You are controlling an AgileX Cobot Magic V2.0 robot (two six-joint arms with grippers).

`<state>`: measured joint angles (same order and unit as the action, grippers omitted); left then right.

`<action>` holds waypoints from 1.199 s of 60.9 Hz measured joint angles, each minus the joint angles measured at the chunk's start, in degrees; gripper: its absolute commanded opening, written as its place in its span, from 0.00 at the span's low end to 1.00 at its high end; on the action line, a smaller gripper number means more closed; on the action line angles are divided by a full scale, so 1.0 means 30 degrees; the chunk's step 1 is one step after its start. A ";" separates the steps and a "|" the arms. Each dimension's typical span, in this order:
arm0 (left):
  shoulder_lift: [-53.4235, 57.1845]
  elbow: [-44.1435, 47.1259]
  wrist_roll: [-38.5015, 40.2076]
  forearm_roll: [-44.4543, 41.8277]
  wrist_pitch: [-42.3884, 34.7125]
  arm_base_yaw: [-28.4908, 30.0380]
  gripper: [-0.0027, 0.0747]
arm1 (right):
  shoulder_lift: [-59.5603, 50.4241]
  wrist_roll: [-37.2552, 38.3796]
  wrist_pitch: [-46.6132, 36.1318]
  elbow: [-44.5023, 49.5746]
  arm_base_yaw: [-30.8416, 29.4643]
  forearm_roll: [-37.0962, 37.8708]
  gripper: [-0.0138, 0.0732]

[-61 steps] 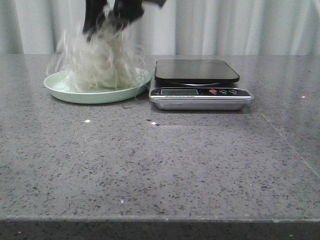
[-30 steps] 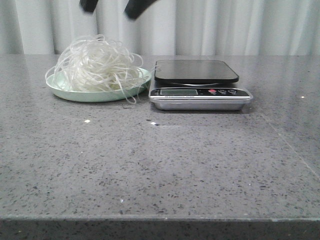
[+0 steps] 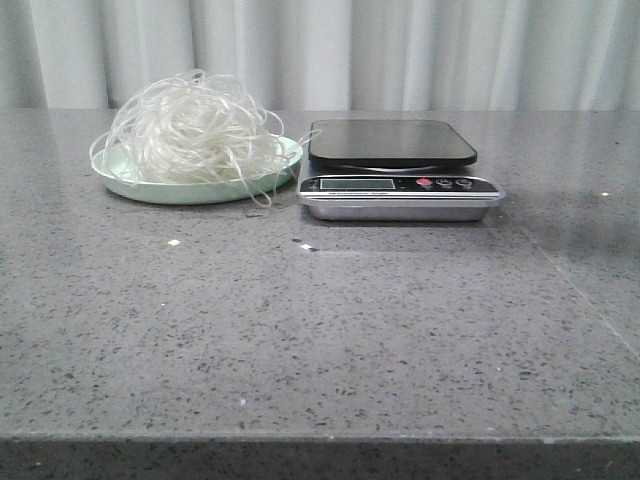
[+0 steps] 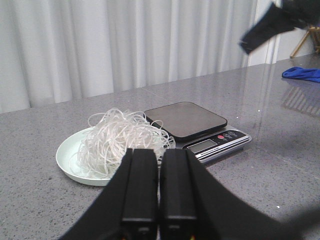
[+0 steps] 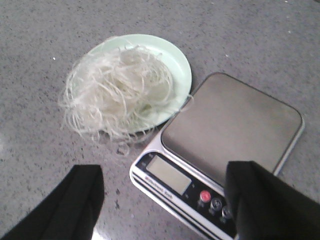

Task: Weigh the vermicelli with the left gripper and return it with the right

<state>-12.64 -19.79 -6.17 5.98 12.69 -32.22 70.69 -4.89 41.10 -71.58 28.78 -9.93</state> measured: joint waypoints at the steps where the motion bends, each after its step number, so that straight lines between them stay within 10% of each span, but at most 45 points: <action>1: 0.0000 0.0000 0.0000 0.0000 0.0000 0.0000 0.20 | -0.0560 0.0000 -0.0213 0.0453 -0.0039 0.0093 0.85; 43: 0.0000 0.0000 0.0000 0.0000 0.0000 0.0000 0.20 | -2.0209 -0.0053 -0.5122 1.5770 -0.0342 0.0359 0.84; 49: 0.0000 0.0000 0.0000 0.0000 0.0000 0.0000 0.20 | -2.1519 -0.0053 -0.5768 1.6630 -0.0342 0.0359 0.71; 54: 0.0000 0.0000 0.0000 0.0000 0.0000 0.0000 0.20 | -2.1942 -0.0053 -0.6350 1.7106 -0.0342 0.0359 0.33; 73: 0.0000 0.0000 0.0000 0.0000 0.0000 0.0000 0.20 | -2.1971 -0.0053 -0.7092 1.7183 -0.0342 0.0359 0.37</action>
<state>-12.64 -19.79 -6.17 5.98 12.69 -32.22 4.77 -5.05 19.82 -20.03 27.76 -8.85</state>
